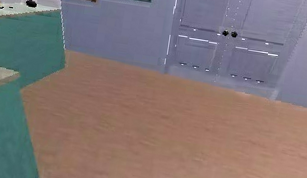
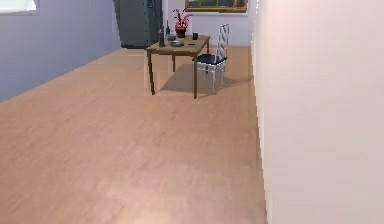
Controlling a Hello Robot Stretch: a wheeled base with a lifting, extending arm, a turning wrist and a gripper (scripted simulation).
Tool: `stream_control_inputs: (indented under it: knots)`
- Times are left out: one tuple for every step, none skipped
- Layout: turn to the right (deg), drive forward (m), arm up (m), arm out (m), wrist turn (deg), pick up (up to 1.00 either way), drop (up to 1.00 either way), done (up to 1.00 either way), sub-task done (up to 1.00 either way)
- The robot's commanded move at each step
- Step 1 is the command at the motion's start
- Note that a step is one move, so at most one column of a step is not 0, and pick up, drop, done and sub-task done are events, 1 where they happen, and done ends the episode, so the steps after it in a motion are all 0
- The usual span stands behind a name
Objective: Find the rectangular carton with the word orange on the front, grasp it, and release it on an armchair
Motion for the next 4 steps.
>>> stream_control_inputs:
  knots:
    - [0.0, 0.15, 0.0, 0.0, 0.0, 0.0, 0.0, 0.0, 0.0]
    - [-45.0, 0.0, 0.0, 0.0, 0.0, 0.0, 0.0, 0.0, 0.0]
    - [0.0, 0.3, 0.0, 0.0, 0.0, 0.0, 0.0, 0.0, 0.0]
    - [-45.0, 0.0, 0.0, 0.0, 0.0, 0.0, 0.0, 0.0, 0.0]
